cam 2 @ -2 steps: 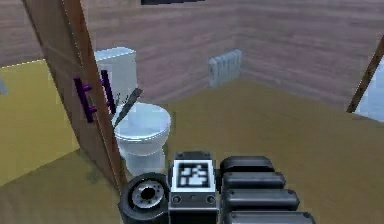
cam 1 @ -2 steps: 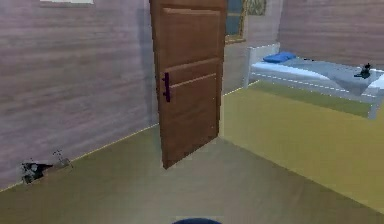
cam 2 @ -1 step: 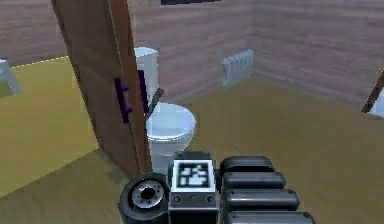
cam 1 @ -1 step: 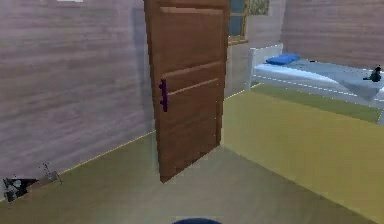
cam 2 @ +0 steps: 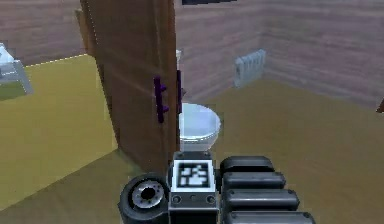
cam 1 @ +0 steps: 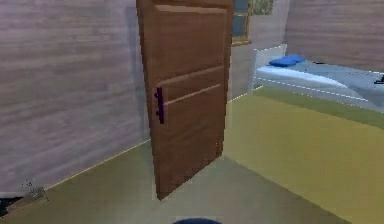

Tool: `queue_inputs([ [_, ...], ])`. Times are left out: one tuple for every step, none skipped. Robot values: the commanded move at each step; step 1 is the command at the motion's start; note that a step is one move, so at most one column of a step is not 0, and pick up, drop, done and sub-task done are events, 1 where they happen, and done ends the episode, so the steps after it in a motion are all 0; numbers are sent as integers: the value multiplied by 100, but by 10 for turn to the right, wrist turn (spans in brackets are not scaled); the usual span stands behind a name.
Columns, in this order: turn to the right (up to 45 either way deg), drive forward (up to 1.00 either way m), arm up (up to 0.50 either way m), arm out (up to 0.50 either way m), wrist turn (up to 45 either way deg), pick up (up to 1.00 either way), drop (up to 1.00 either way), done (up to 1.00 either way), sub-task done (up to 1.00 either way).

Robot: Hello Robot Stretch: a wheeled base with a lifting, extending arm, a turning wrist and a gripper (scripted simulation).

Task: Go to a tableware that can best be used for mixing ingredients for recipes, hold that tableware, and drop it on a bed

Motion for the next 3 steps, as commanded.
queue_inputs([
  [300,0,0,0,0,0,0,0,0],
  [0,100,0,0,0,0,0,0,0],
  [0,100,0,0,0,0,0,0,0],
])
